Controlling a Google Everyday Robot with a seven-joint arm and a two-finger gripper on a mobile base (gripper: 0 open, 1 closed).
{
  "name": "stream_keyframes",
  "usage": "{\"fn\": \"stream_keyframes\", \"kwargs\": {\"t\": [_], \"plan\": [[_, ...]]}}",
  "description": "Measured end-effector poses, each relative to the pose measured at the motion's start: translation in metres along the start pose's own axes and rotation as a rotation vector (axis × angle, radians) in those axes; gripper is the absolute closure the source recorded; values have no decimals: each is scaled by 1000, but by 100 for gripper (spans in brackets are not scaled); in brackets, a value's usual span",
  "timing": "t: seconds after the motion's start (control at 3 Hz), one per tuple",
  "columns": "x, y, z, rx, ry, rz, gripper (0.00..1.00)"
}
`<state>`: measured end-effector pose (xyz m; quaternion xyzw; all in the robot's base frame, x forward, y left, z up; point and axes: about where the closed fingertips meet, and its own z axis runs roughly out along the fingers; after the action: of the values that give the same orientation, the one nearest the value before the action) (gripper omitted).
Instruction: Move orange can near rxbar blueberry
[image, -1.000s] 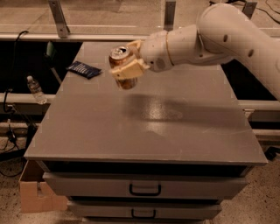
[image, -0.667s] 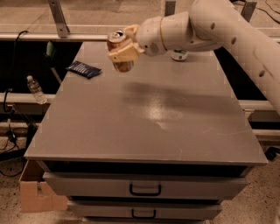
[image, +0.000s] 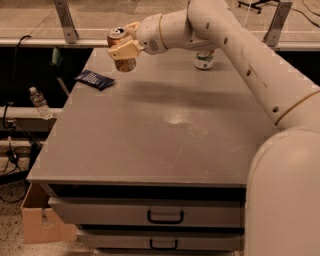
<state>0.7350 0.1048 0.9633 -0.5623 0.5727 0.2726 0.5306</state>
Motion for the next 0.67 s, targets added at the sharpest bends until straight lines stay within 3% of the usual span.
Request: {"fn": "stream_keyframes", "kwargs": {"t": [0.33,0.67], "plan": [[15,-8,19,9,19,46,100],[34,-11,27,27,45,93,82]]}}
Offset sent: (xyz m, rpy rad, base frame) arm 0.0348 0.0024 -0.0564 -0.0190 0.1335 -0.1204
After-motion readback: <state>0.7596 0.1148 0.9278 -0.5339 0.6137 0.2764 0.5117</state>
